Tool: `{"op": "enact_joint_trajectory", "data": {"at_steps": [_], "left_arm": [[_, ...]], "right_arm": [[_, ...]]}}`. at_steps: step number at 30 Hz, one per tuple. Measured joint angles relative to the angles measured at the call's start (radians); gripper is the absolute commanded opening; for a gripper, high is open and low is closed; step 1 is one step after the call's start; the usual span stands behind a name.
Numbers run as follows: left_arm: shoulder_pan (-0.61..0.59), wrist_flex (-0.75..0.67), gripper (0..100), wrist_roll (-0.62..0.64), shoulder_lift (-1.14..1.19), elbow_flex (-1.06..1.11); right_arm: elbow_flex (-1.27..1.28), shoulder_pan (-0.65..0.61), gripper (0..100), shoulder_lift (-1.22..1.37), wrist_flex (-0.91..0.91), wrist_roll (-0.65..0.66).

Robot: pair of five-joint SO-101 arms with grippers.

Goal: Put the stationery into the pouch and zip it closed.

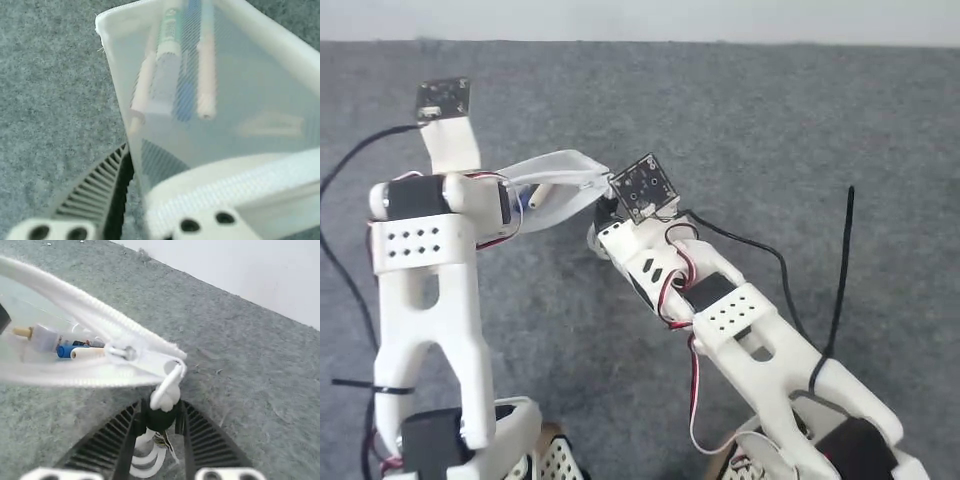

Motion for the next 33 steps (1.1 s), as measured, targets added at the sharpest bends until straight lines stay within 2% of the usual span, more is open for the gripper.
{"op": "enact_joint_trajectory", "data": {"at_steps": [9,14,20,26,30,33], "left_arm": [[0.0,0.0,1,0.0,0.0,0.0],[0.0,0.0,1,0.0,0.0,0.0],[0.0,0.0,1,0.0,0.0,0.0],[0.0,0.0,1,0.0,0.0,0.0],[0.0,0.0,2,0.0,0.0,0.0],[0.0,-0.006,2,0.0,0.0,0.0]], "right_arm": [[0.0,0.003,8.2,0.006,-0.038,-0.023],[0.0,0.026,1.1,0.006,-0.044,-0.023],[0.0,0.032,0.6,0.006,-0.041,0.015],[0.0,0.031,0.6,-0.112,0.117,0.035],[0.0,0.017,0.6,-0.258,0.279,0.135],[0.0,-0.04,0.6,-0.35,0.396,0.201]]}}
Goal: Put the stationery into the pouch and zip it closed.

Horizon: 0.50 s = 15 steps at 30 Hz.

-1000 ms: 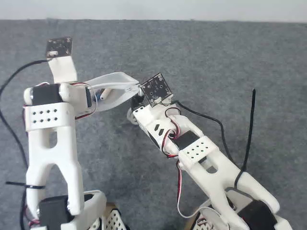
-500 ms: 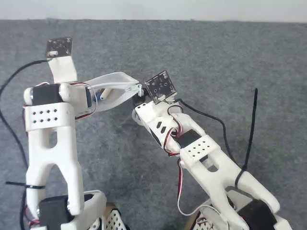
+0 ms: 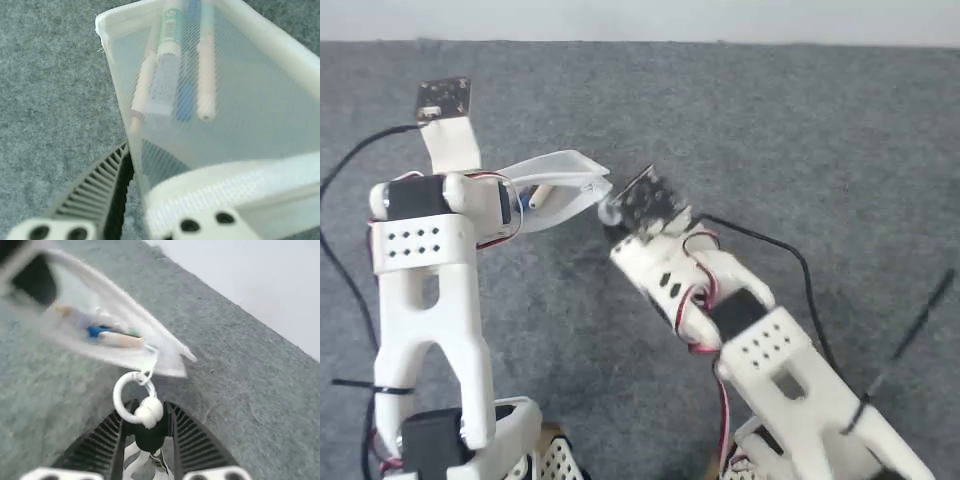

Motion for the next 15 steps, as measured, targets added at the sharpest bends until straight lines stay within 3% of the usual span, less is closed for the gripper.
{"op": "enact_joint_trajectory", "data": {"at_steps": [4,10,15], "left_arm": [[0.0,-0.012,2,0.0,0.0,0.002],[-0.005,-0.012,13,-0.002,0.0,0.002],[-0.017,-0.012,15,-0.002,0.002,0.014]], "right_arm": [[0.0,-0.051,0.6,-0.089,0.118,0.06],[0.0,-0.097,0.6,-0.149,0.219,0.15],[0.0,-0.133,0.6,-0.186,0.275,0.196]]}}
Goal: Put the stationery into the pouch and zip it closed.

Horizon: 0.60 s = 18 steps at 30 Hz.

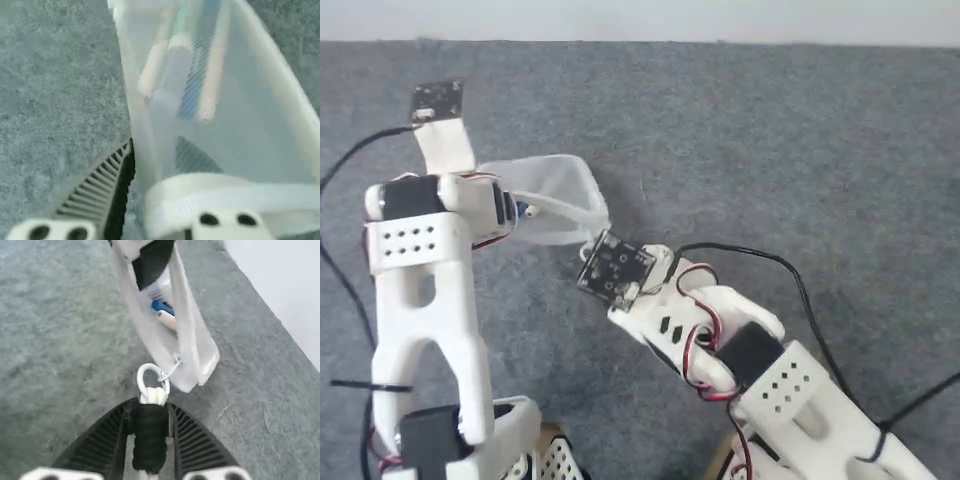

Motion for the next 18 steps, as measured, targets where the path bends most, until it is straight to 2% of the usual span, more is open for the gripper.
{"op": "enact_joint_trajectory", "data": {"at_steps": [10,18], "left_arm": [[0.014,0.04,15,-0.025,0.021,-0.072],[0.147,0.04,18,-0.029,0.021,-0.112]], "right_arm": [[0.002,-0.077,0.6,-0.117,0.043,0.017],[0.008,-0.08,0.6,-0.12,0.044,0.017]]}}
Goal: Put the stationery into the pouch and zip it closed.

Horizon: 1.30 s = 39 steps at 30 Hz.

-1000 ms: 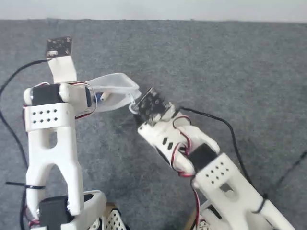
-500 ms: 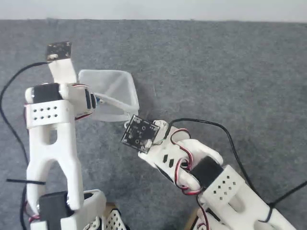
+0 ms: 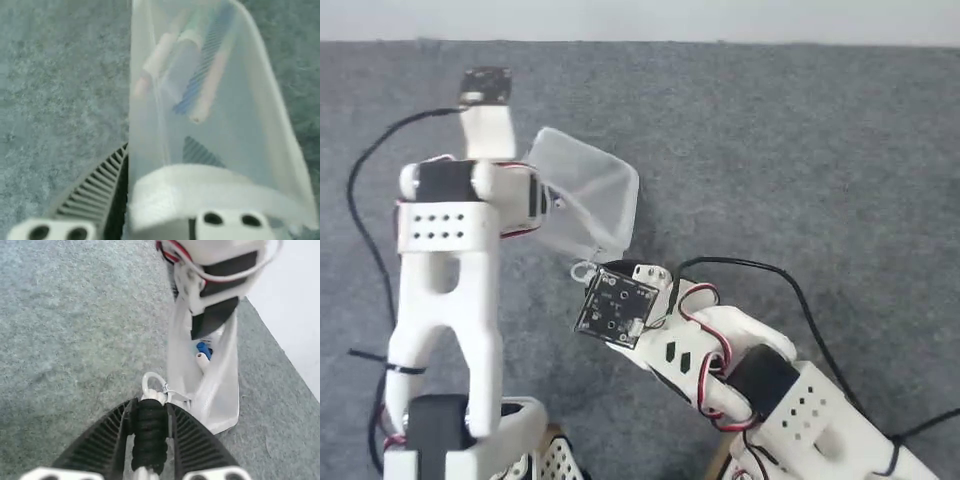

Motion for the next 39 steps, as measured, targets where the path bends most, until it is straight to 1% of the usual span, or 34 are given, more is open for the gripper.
{"op": "enact_joint_trajectory", "data": {"at_steps": [4,6,10,14,18,22,27,34,39], "left_arm": [[0.068,0.0,28,-0.003,0.0,-0.044],[0.097,0.0,29,-0.018,0.002,-0.072],[0.183,0.009,30,-0.037,0.032,-0.143],[0.288,0.064,29,-0.101,0.032,-0.236],[0.339,0.124,29,-0.137,0.032,-0.342],[0.399,0.212,29,-0.195,0.032,-0.448],[0.428,0.226,29,-0.201,0.032,-0.488],[0.508,0.229,29,-0.201,0.032,-0.488],[0.516,0.23,30,-0.201,-0.003,-0.512]], "right_arm": [[0.0,0.0,0.6,0.0,0.0,0.0],[0.0,0.0,0.6,0.0,0.0,0.0],[0.0,-0.005,0.6,-0.061,0.012,0.002],[0.0,-0.011,0.6,-0.192,0.071,0.002],[0.0,-0.011,0.6,-0.307,0.104,0.002],[0.0,-0.012,0.6,-0.342,0.106,0.003],[0.0,-0.008,0.6,-0.348,0.107,0.025],[0.0,0.052,0.6,-0.381,0.107,0.025],[0.0,0.115,0.6,-0.454,0.107,0.025]]}}
